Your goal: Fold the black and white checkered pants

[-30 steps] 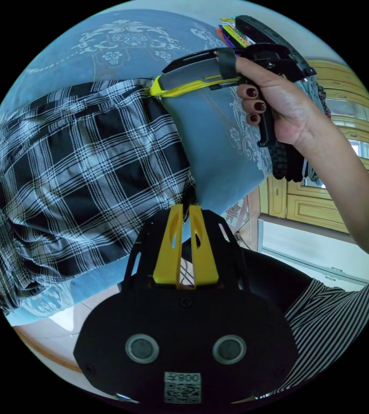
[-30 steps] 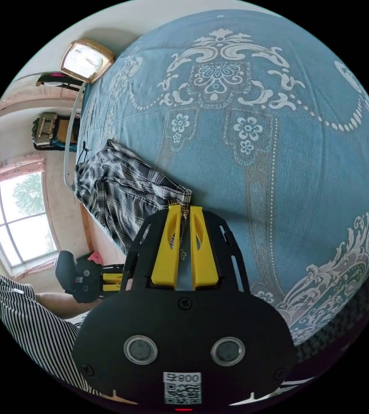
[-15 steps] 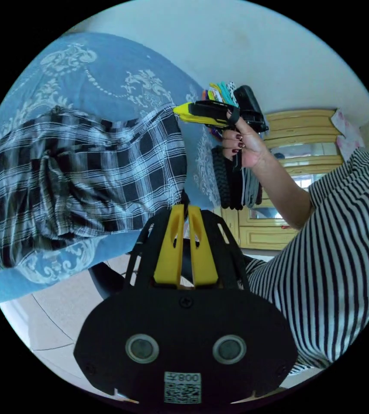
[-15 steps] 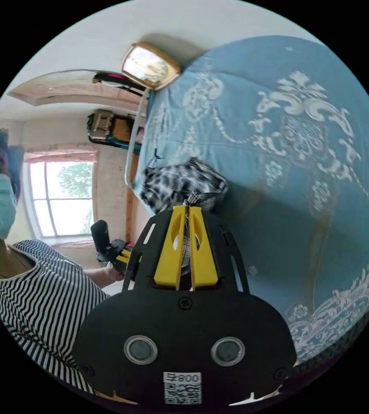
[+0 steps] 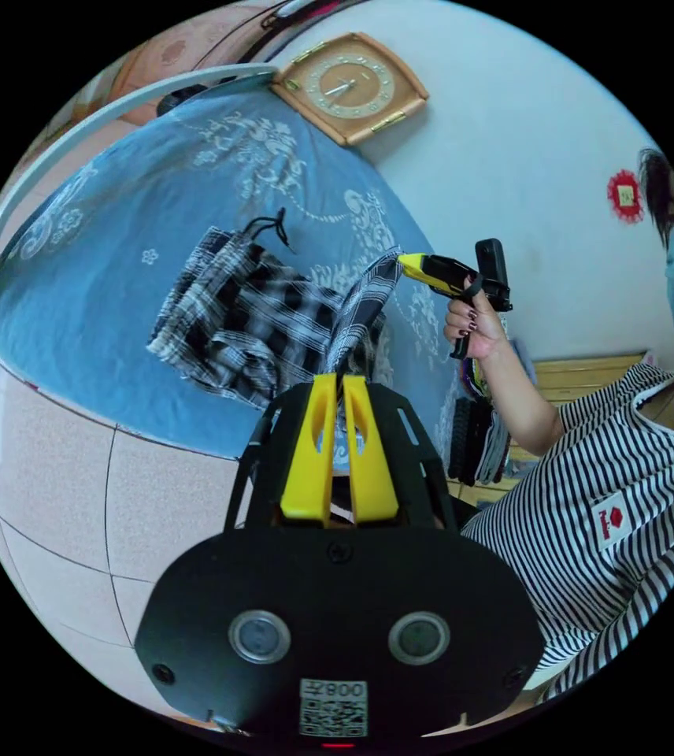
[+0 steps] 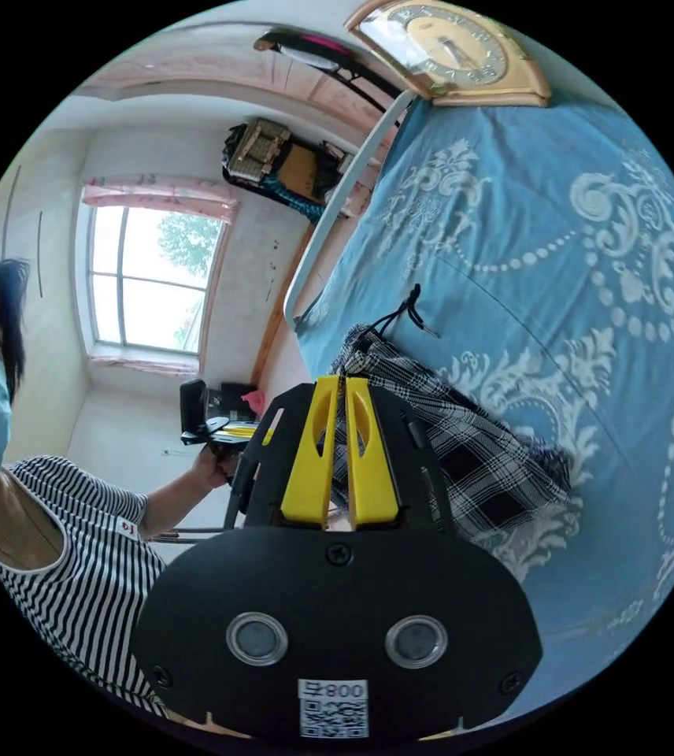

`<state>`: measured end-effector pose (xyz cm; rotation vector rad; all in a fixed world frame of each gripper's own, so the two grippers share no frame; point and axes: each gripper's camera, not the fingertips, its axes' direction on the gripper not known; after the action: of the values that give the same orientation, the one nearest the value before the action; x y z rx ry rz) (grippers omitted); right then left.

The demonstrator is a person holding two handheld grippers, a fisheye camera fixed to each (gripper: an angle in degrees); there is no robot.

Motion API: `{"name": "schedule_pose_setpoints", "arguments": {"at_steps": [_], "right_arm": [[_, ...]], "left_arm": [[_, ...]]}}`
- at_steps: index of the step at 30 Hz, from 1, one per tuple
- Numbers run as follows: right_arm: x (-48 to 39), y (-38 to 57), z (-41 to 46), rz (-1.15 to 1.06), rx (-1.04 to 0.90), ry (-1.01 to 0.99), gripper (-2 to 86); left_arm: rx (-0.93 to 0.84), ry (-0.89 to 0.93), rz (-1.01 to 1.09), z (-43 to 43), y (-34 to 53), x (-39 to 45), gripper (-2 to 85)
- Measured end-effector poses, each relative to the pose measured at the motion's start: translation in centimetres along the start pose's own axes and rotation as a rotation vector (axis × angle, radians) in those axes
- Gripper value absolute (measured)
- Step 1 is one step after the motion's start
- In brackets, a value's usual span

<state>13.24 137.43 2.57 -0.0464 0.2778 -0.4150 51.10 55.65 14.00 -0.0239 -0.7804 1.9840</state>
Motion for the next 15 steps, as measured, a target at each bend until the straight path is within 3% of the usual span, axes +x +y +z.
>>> {"name": "schedule_pose_setpoints", "arguments": {"at_steps": [15], "right_arm": [[-10.2,-13.2,10.5,-0.048,-0.242,0.110,1.9]], "left_arm": [[0.091,-0.063,-0.225,-12.4,0.0,-16.1,2.0]]}}
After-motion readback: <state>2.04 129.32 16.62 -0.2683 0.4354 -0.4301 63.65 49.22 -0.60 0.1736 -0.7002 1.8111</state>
